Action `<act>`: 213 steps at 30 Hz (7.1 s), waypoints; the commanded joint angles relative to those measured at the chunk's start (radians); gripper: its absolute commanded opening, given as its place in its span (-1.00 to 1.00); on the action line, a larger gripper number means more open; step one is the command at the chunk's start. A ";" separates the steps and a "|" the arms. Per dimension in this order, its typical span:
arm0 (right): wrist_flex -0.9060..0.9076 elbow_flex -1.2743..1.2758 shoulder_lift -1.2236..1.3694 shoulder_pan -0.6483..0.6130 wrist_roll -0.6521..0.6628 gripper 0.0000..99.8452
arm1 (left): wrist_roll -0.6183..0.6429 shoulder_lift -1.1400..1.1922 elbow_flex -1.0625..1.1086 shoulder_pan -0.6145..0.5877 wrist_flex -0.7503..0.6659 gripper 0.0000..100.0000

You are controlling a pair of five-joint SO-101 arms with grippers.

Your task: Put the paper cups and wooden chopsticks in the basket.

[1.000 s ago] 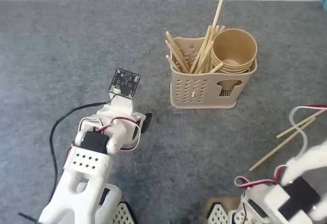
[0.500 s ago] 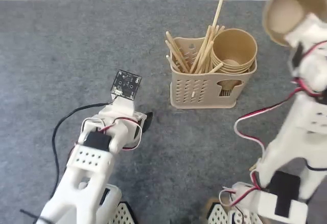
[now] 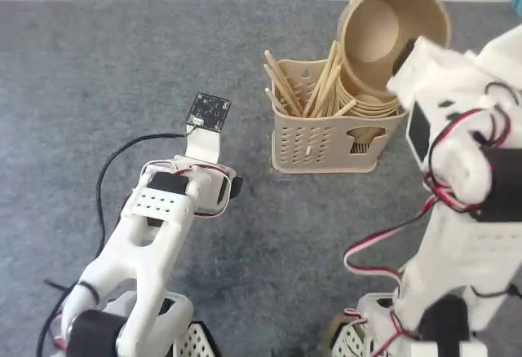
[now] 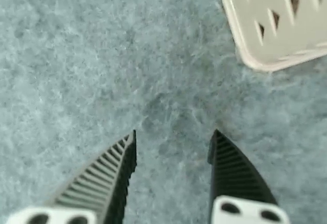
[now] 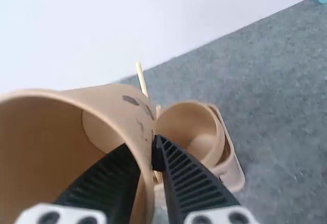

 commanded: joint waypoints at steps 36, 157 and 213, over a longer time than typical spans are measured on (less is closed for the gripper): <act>-0.096 0.233 0.174 0.027 0.086 -0.66 | 0.011 0.002 -0.054 -0.006 0.006 -0.57; -0.987 1.224 -0.018 1.457 0.382 -0.54 | 0.261 1.872 -2.687 0.994 0.724 -0.67; -0.987 1.224 -0.028 1.460 0.391 -0.54 | 0.123 1.781 -2.674 1.063 0.997 -0.98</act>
